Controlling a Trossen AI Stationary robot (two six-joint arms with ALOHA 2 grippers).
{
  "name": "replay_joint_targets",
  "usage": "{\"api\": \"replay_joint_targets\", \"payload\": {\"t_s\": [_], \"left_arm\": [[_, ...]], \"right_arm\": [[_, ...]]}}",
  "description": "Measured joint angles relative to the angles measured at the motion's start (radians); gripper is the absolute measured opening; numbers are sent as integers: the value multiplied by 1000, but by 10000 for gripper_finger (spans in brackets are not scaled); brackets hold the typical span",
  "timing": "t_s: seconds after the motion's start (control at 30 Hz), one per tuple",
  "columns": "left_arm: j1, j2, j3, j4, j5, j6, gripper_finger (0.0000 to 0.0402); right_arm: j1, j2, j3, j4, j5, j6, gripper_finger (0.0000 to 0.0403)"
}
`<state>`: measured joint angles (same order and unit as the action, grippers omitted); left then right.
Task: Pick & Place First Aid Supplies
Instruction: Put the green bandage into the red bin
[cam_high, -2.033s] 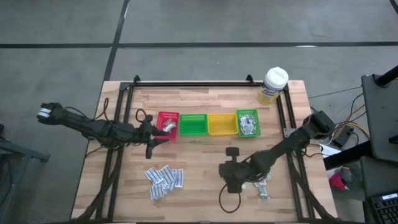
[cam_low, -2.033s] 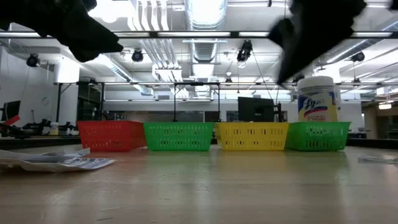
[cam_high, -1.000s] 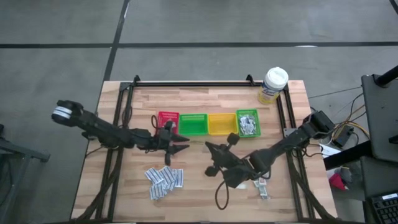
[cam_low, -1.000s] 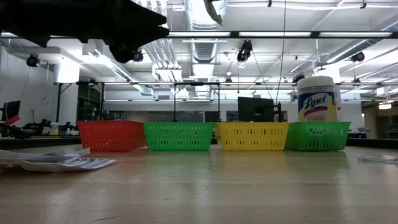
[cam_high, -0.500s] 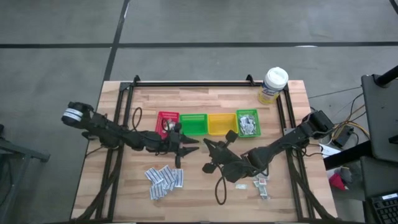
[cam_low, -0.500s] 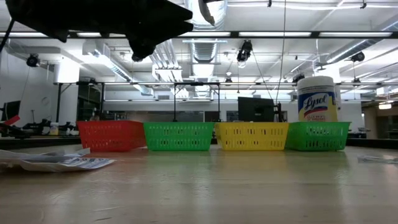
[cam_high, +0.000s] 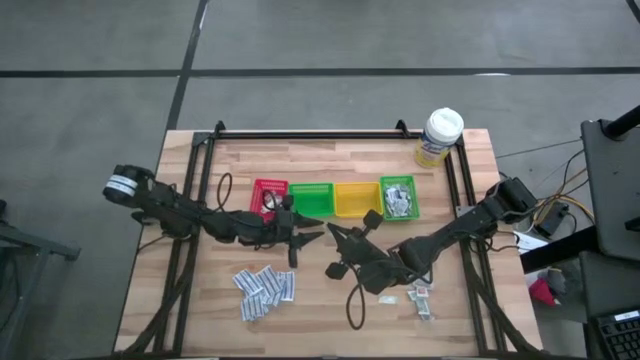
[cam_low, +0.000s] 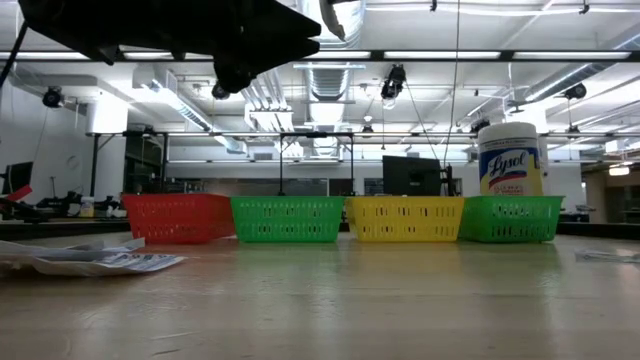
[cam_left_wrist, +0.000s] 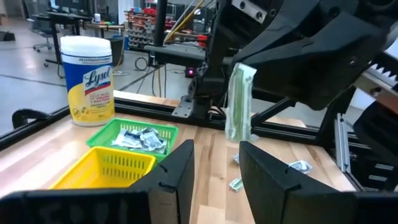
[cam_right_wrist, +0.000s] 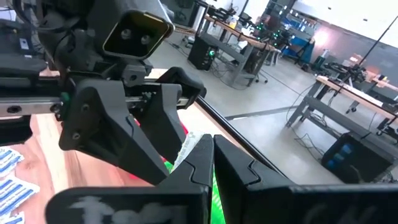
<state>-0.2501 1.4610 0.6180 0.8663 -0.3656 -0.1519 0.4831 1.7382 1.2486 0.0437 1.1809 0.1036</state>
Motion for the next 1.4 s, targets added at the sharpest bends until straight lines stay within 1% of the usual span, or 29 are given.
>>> {"api": "replay_joint_targets", "payload": {"t_s": [0.37, 0.47, 0.63, 0.8, 0.97, 1.2, 1.4], "left_arm": [[0, -3, 1, 2, 1, -98, 122], [0, -3, 1, 2, 2, -121, 122], [0, -3, 1, -8, 2, -143, 122], [0, -3, 1, -44, 4, -165, 122], [0, -3, 1, -53, -3, -161, 122], [0, -3, 1, -53, -42, -156, 121], [0, -3, 1, -51, -43, -156, 104]], "right_arm": [[-13, 10, -14, 12, 1, -12, 8], [-20, 40, -15, 67, 0, -59, 8], [-23, 100, -5, 174, 9, -183, 8], [-23, 125, 29, 177, 32, -223, 8], [-23, 123, 47, 180, 32, -220, 8], [-23, 125, 56, 177, 25, -192, 8], [-23, 125, 56, 177, 23, -189, 8]]}}
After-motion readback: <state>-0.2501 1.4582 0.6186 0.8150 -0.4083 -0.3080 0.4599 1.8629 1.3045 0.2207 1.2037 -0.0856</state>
